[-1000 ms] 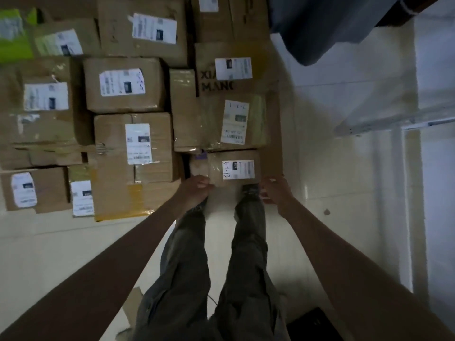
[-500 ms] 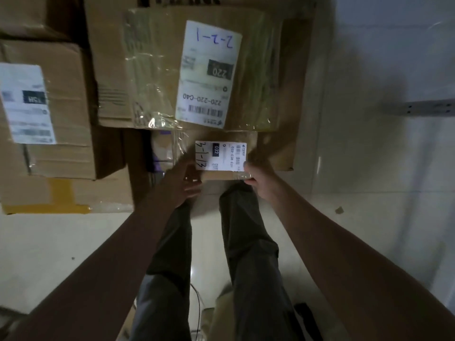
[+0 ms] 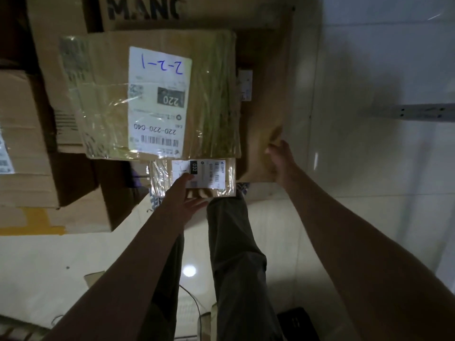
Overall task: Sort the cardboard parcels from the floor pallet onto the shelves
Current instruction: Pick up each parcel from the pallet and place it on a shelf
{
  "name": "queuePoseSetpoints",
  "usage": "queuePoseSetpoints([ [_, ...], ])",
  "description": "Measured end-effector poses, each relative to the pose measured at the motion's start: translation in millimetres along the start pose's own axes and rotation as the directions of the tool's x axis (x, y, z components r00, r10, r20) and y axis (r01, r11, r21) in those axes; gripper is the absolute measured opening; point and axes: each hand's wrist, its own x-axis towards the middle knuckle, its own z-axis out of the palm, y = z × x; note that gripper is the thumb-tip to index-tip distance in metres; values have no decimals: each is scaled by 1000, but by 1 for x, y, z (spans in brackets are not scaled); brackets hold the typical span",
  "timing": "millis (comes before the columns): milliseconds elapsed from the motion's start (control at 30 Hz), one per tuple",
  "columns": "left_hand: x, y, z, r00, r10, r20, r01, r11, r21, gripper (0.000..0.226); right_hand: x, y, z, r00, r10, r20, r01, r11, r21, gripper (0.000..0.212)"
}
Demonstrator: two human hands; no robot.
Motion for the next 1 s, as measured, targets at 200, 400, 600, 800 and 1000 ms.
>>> queuePoseSetpoints([
  [200,-1,12,-3,1000,-28,6,28,1000,9,28,0,-14,-12,965,23,261,6,994,-110,69],
  [400,-76,31,-10,1000,8,-19,-6,996,92,9,-68,-68,-15,983,-35,180,66,983,-171,64],
  [600,-173,86,-21,987,113,-113,-98,986,131,15,-183,-136,-20,972,-221,79,231,960,-157,47],
  [800,-253,155,-17,706,697,-126,-487,607,628,34,-267,-203,-16,912,-408,48,409,890,-201,18],
  [1000,-273,226,33,580,776,248,-655,263,708,30,-281,-256,-13,864,-494,101,502,822,-269,26],
])
